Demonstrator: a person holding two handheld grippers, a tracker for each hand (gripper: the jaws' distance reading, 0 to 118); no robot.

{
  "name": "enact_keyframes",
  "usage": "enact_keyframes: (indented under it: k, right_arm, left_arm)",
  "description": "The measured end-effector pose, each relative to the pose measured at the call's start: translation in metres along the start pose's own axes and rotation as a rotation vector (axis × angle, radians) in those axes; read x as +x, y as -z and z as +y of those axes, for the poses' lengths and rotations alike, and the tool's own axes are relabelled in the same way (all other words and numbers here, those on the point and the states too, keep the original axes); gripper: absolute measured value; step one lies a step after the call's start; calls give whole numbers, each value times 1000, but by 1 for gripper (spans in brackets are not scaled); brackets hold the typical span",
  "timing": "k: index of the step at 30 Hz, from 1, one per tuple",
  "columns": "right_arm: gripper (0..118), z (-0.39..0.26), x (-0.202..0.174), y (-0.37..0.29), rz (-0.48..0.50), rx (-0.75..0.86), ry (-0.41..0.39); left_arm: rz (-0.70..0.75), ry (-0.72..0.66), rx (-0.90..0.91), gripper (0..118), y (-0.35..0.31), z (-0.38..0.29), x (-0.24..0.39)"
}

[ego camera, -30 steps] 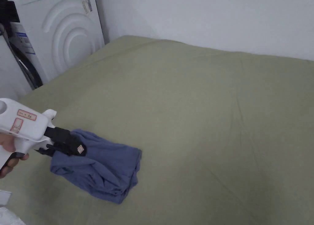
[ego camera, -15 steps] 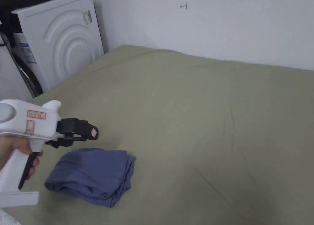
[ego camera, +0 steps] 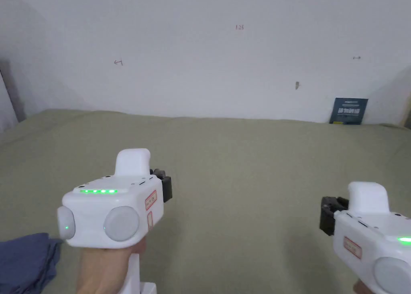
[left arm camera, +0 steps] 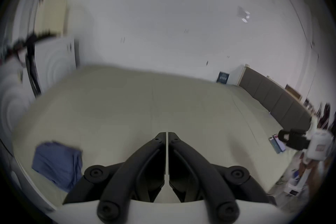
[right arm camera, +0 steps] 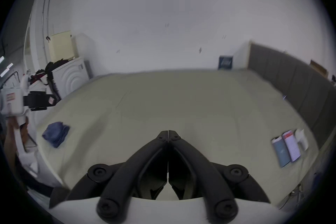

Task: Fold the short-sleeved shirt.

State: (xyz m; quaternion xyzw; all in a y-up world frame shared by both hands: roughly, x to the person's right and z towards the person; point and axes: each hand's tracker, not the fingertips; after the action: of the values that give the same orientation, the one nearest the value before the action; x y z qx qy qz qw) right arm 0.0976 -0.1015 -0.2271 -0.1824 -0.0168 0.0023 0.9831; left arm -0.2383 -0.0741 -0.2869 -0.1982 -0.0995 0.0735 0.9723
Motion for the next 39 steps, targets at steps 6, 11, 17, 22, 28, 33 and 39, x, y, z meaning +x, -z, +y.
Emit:
enact_keyframes:
  k: [6,11,17,22,28,33,39]
  right_arm:
    - [0,12,-1,-23,-35,104,-45]
    - [1,11,1,-37,-37,125,-27]
    - [2,0,13,-49,-62,139,-18]
    - [67,-4,12,-55,-90,135,-41]
    - [118,-4,5,-64,-120,141,-48]
    - [118,-1,7,-66,-93,135,-22]
    - [118,3,6,-63,-74,120,-31]
  left_arm:
    - [60,136,66,2,-24,8,38]
    - [96,177,95,2,-36,-4,40]
    - [116,149,110,6,-46,-12,29]
    - [134,170,114,96,-47,-17,25]
    - [148,160,87,118,-53,-26,24]
    - [167,150,45,118,-57,-12,32]
    - [95,107,27,118,-65,-2,30]
